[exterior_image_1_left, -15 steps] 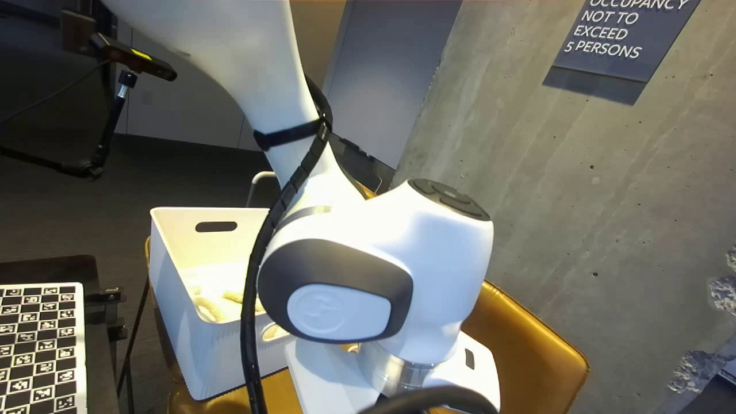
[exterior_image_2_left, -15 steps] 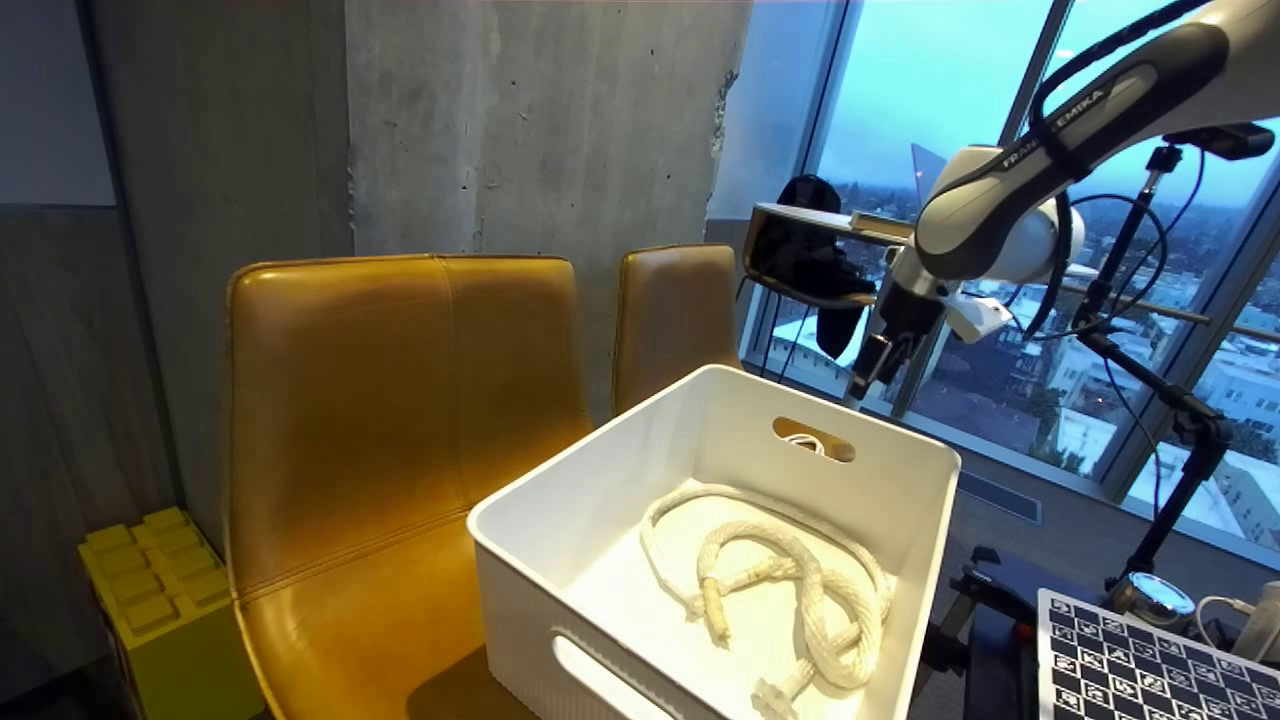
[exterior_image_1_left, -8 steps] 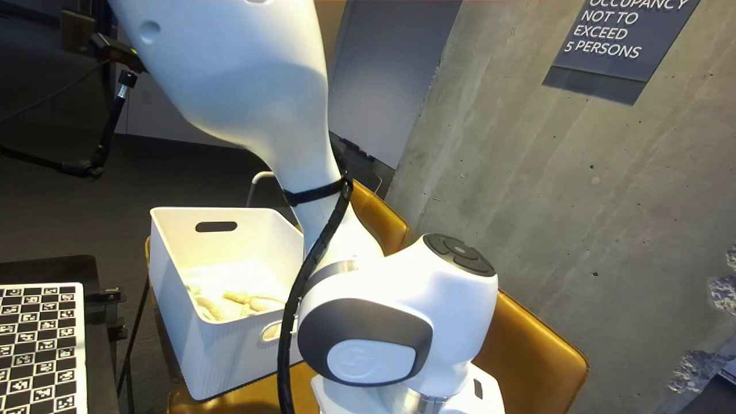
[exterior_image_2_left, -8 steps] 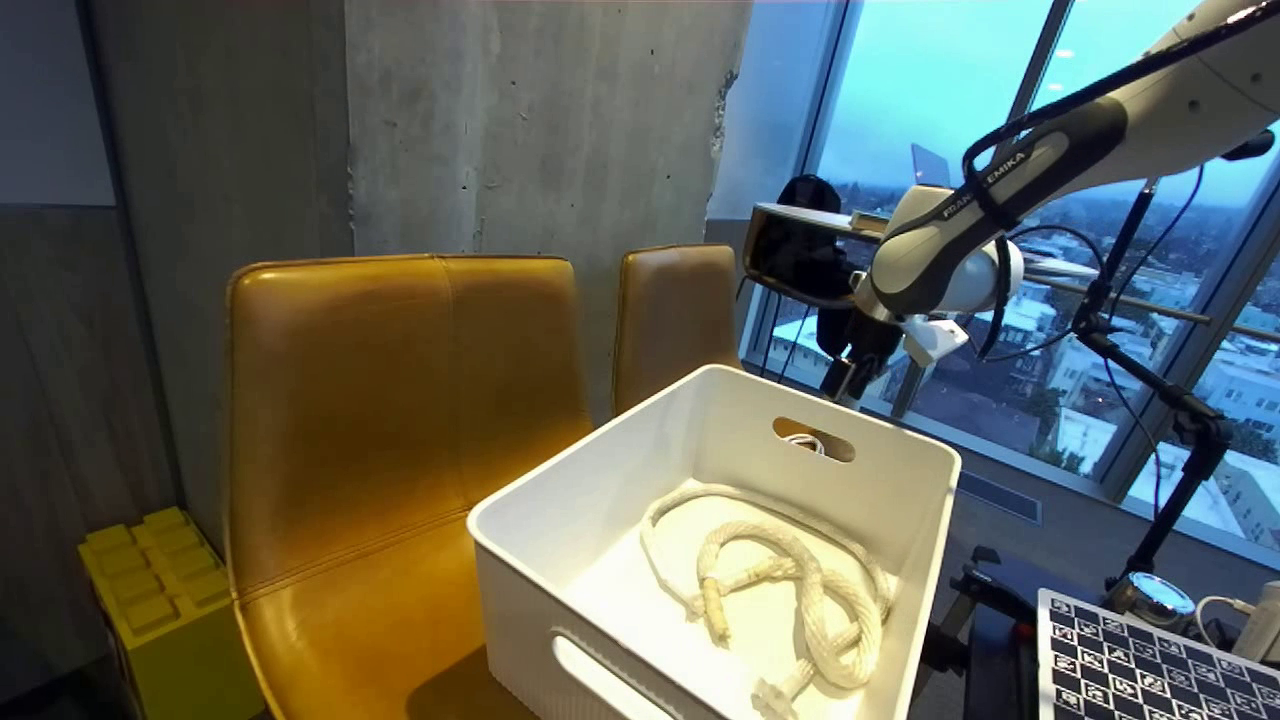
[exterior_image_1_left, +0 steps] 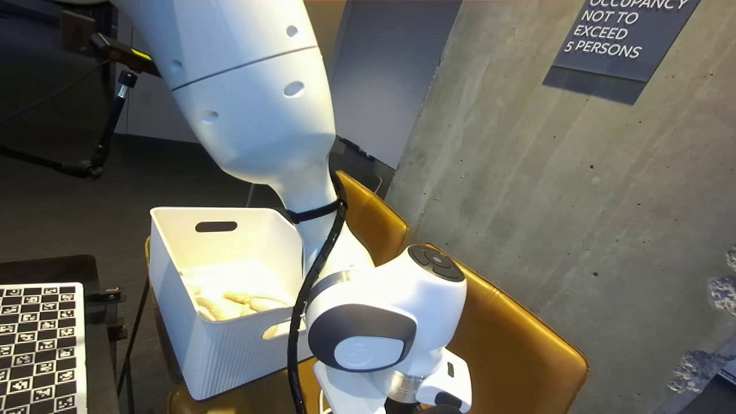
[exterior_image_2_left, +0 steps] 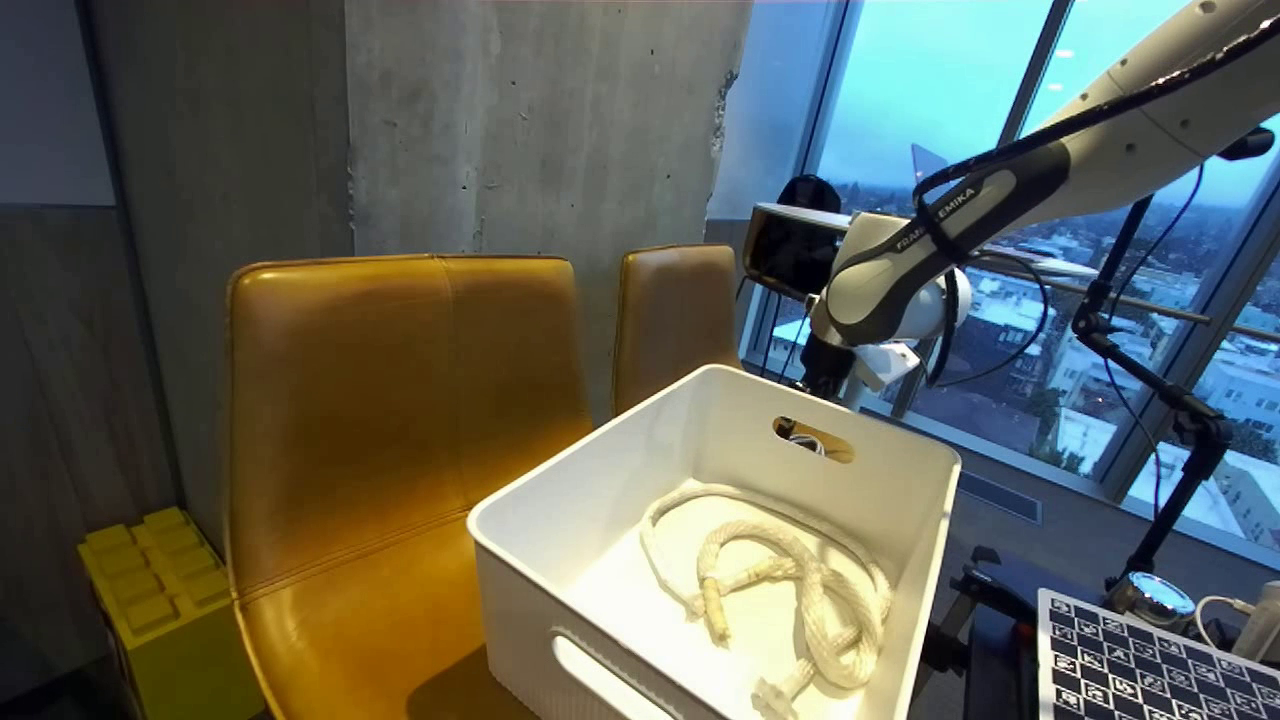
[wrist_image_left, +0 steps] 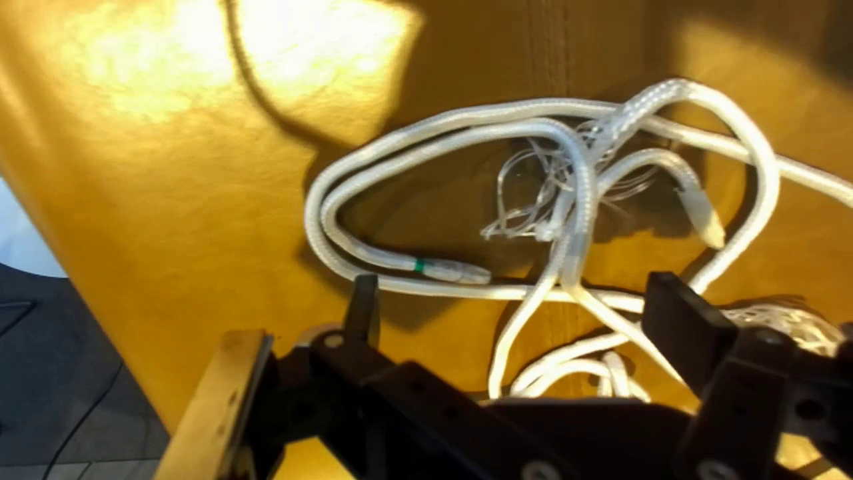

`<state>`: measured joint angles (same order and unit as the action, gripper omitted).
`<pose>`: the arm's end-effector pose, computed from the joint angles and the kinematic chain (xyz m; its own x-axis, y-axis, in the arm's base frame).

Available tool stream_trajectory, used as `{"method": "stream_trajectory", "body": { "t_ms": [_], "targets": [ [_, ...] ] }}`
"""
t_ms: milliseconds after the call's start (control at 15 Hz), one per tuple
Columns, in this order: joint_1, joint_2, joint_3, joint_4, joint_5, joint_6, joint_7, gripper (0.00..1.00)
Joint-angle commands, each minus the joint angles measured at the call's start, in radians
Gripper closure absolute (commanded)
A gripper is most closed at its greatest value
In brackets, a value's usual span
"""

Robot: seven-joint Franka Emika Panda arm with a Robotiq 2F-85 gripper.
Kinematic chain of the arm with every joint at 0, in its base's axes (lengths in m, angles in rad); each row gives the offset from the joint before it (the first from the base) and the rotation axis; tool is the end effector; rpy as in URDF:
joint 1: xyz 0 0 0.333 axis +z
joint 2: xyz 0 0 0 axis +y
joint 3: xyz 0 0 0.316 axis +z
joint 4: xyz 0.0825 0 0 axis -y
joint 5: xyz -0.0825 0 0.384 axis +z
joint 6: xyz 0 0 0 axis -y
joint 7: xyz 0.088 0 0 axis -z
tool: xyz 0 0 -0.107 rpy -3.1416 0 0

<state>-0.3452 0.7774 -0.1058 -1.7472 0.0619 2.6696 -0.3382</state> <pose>0.6078 -0.2893 0.1442 0.9840 -0.1231 0.1288 -0.1347 -0.9872 0.0857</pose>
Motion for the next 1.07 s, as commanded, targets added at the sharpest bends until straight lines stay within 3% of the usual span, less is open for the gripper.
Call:
{"method": "stream_trajectory", "body": {
  "t_ms": [0,200,333,733,800,867,1000],
  "targets": [
    [0.016,0.034,0.019,0.036,-0.023,0.005,0.040,0.00],
    [0.025,0.052,0.018,0.054,-0.025,0.001,0.051,0.07],
    [0.028,0.061,0.013,0.058,-0.027,0.000,0.059,0.17],
    [0.045,0.047,0.001,0.015,-0.042,0.019,0.084,0.18],
    [0.048,0.047,0.001,0.015,-0.046,0.019,0.089,0.41],
    [0.051,0.048,0.000,0.016,-0.049,0.019,0.095,0.42],
    [0.055,0.051,-0.002,0.022,-0.057,0.017,0.103,0.55]
  ]
}}
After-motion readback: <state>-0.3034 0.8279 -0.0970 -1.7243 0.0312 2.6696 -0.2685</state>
